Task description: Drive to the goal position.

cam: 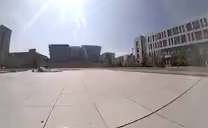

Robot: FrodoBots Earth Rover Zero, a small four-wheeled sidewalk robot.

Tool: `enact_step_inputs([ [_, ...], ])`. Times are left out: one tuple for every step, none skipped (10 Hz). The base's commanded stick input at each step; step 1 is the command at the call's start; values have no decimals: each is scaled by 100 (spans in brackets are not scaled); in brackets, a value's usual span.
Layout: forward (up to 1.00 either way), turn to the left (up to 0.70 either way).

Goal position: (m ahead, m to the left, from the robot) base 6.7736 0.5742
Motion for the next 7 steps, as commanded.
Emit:
enact_step_inputs([
  [70, 2],
  [70, 2],
  [70, 2],
  [70, 2],
  [70, 2],
  [70, 2],
  [70, 2],
])
